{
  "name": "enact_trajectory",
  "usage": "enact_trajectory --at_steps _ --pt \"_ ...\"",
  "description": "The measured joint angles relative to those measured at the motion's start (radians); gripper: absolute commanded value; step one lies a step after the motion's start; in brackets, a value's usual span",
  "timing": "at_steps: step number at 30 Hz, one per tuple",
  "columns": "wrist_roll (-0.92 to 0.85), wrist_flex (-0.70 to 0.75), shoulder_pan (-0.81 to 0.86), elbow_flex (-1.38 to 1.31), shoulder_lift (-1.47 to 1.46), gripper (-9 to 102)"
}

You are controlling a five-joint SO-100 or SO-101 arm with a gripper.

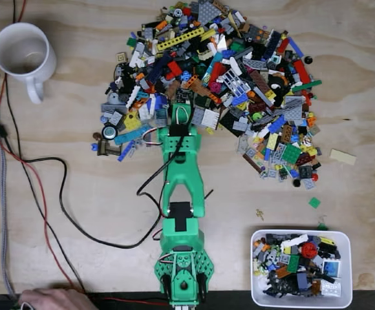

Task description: Find the closest Lego and put it in the bin.

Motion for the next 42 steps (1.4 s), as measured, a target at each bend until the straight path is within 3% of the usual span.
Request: enact_trajectory --at_steps 6,19,38,42 --pt "-0.057 -0.063 0.098 0.000 0.000 17" --pt "-0.028 -0.130 -0.060 -0.020 -0.002 18" --pt "-0.008 -0.353 -0.048 -0.020 -0.057 16" --pt "0.005 -0.402 -0.072 -0.018 -0.060 10"
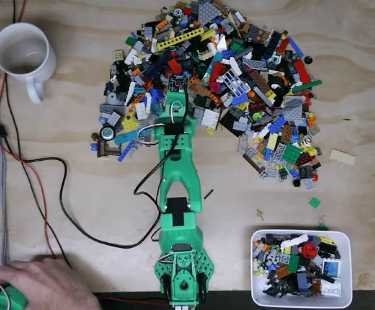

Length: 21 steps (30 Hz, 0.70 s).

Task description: Find the closest Lego and put it in the bin.

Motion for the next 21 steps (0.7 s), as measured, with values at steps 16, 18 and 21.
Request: enact_trajectory --at_steps 16,18,21 --pt "0.000 0.196 -0.006 -0.026 0.044 1" --pt "-0.014 0.245 0.009 -0.054 0.095 2" --pt "-0.049 0.313 0.055 -0.080 0.221 3"
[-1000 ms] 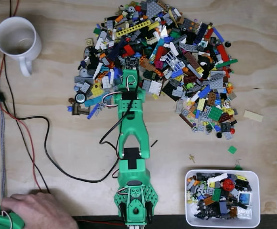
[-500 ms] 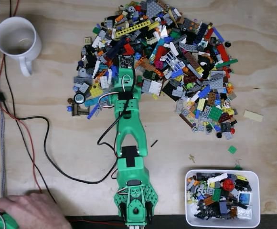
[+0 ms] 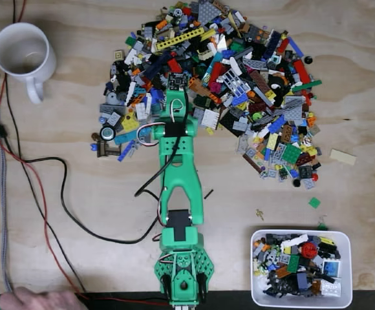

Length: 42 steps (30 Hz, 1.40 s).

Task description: Find the closest Lego and put it in the bin.

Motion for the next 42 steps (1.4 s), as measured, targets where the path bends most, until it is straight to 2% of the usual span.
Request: enact_trajectory --at_steps 5,10,21,26,29,32,37,42 --pt "-0.071 0.130 0.189 -0.005 0.218 3" --pt "-0.170 0.216 0.543 -0.005 0.364 4" --pt "-0.379 0.250 1.411 0.103 0.600 3" --pt "-0.439 0.222 1.654 0.264 0.704 6" --pt "-0.431 0.178 1.687 0.314 0.742 15" --pt "-0.377 0.103 1.651 0.327 0.776 19" --pt "-0.282 -0.051 1.454 0.327 0.816 22" --pt "-0.265 -0.115 1.247 0.334 0.911 21"
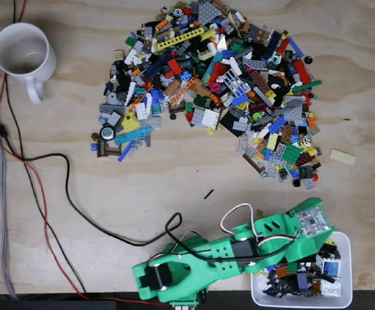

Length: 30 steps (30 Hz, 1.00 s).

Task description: Find the closest Lego and put it in the bin.

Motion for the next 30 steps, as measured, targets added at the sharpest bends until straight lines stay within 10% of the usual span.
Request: enact_trajectory --at_steps 12,30 --pt "0.014 0.137 -0.785 0.476 0.609 21" --pt "0.067 0.310 -0.997 0.500 0.638 22"
